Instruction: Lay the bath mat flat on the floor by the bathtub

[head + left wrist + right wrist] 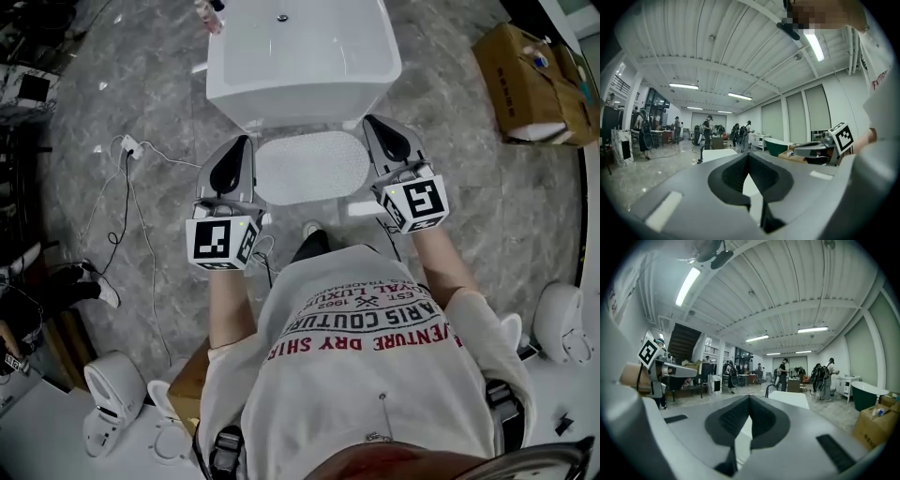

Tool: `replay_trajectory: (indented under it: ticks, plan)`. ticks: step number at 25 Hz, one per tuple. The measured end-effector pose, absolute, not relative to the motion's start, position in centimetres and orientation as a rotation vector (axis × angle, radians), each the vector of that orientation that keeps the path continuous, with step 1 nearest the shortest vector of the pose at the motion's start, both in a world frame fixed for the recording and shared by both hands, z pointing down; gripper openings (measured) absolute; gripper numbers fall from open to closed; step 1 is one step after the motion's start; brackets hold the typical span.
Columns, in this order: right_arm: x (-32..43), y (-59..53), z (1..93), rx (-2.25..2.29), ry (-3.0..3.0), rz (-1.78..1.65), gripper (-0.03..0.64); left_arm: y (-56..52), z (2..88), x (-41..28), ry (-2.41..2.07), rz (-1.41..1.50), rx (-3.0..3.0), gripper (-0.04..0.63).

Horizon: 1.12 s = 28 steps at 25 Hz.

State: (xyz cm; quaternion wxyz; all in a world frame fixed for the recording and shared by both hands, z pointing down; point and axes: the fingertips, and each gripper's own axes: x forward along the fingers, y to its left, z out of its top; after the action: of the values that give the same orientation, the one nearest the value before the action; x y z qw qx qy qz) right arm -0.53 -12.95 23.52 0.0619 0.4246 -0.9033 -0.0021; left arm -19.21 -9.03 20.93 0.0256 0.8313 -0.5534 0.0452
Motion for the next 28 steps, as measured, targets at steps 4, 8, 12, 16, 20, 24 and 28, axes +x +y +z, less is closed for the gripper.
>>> replay_trajectory:
  ticks: [4, 8, 12, 16, 20, 24, 28]
  plan:
    - [-0.3, -11.8, 21.2, 1.304, -2.733, -0.08, 0.007, -7.8, 18.8, -19.8, -1.742, 0.103, 2.595, 0.011]
    - [-0.5, -11.2, 19.6, 1.327, -2.731, -0.13, 0.006, -6.8, 18.0, -21.0, -1.765, 0.087, 2.575, 0.011]
    - [-1.2, -10.8, 18.4, 1.307, -2.74, -0.192, 0.006, -7.0, 17.6, -21.5, -1.783, 0.104, 2.568, 0.011]
    - [-1.9, -10.2, 17.7, 1.289, -2.758, -0.217, 0.006, -6.9, 16.8, -21.4, -1.771, 0.122, 2.594, 0.011]
    - [-2.4, -10.0, 17.3, 1.274, -2.781, -0.211, 0.006, -6.8, 16.3, -21.2, -1.757, 0.138, 2.618, 0.011]
    - [-2.4, -9.9, 17.4, 1.27, -2.776, -0.21, 0.006, -7.0, 16.2, -20.8, -1.744, 0.153, 2.628, 0.011]
    - [-2.4, -10.1, 17.6, 1.279, -2.761, -0.212, 0.006, -7.2, 16.2, -20.9, -1.736, 0.161, 2.633, 0.011]
